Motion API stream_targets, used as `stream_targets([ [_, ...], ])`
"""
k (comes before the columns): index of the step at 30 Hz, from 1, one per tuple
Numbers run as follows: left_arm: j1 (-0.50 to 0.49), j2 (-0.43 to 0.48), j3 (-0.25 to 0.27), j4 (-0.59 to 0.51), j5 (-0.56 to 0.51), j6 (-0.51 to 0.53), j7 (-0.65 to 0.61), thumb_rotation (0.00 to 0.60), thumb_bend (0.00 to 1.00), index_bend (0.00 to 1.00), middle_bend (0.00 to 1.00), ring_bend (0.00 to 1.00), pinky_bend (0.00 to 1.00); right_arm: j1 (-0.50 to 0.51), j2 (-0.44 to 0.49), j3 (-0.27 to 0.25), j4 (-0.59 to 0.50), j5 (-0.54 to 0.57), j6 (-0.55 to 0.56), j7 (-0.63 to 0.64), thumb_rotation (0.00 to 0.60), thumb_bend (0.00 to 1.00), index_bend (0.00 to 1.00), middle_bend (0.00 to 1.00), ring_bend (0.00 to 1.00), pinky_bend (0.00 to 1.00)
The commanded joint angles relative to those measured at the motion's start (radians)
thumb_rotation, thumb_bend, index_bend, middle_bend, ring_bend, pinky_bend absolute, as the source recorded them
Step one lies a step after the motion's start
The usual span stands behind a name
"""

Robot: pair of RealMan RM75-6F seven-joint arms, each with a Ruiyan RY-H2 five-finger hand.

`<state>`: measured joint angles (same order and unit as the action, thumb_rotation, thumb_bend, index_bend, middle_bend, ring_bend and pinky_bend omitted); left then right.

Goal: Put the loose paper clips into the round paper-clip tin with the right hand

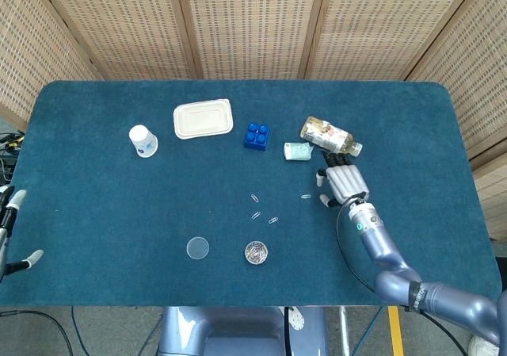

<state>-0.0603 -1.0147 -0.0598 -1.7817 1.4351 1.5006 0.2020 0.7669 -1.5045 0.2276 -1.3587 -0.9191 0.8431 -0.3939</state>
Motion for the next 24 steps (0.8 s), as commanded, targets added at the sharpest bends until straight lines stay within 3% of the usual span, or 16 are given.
stream_targets([
  [1, -0.001, -0.002, 0.0, 0.0, -0.003, -0.003, 0.004, 0.6, 0.0, 0.0, 0.0, 0.0, 0.0, 0.023, -0.037, -0.009, 0.036, 0.013, -0.016, -0.012, 0.6, 0.3, 0.49, 0.0, 0.0, 0.0],
  [24, -0.014, -0.024, 0.001, 0.009, -0.013, -0.017, 0.034, 0.6, 0.0, 0.0, 0.0, 0.0, 0.0, 0.091, -0.175, -0.032, 0.228, 0.084, -0.086, -0.034, 0.6, 0.33, 0.51, 0.0, 0.0, 0.0],
])
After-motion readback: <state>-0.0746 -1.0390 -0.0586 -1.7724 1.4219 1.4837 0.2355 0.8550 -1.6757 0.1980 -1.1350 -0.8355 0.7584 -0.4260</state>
